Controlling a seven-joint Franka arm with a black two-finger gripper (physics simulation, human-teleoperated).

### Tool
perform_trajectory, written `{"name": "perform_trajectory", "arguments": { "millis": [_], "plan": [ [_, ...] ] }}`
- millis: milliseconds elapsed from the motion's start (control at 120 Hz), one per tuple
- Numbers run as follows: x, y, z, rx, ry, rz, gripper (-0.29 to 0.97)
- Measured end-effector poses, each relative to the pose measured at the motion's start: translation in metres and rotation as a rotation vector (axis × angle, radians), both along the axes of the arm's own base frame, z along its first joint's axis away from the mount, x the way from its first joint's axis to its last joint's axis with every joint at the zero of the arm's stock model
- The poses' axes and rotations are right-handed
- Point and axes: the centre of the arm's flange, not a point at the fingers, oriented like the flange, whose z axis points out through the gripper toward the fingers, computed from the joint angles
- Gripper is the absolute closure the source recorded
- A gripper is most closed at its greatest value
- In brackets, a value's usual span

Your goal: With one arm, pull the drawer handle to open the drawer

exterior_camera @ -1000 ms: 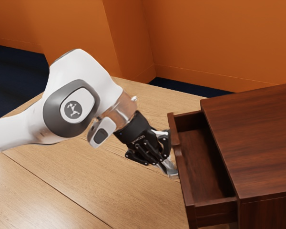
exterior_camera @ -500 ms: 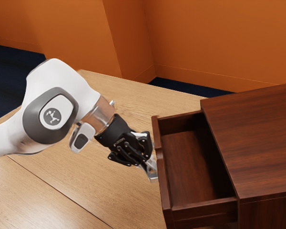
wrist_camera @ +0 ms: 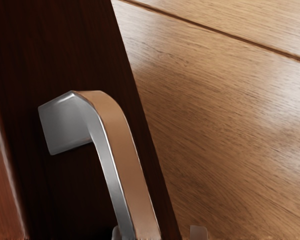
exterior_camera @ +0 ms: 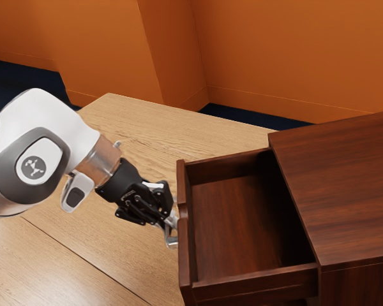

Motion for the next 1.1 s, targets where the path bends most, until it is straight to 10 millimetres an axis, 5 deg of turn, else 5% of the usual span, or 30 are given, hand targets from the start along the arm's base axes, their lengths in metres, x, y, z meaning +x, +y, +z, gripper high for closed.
{"name": "perform_trajectory", "arguments": {
  "millis": [392, 592, 717, 842, 892, 975, 1100],
  "plan": [
    [-0.001, 0.004, 0.005, 0.032, 0.0, 0.007, 0.58],
    [-0.004, 0.006, 0.026, 0.023, -0.032, 0.022, 0.47],
    [0.001, 0.011, 0.065, 0.053, -0.079, 0.032, 0.44],
    [0.045, 0.013, 0.177, 0.229, -0.109, 0.107, 0.38],
    [0.052, 0.014, 0.205, 0.279, -0.075, 0.172, 0.3],
    [0.058, 0.027, 0.209, 0.323, 0.061, 0.325, 0.2],
    [0.059, 0.054, 0.188, 0.317, 0.272, 0.6, 0.11]
  ]
}}
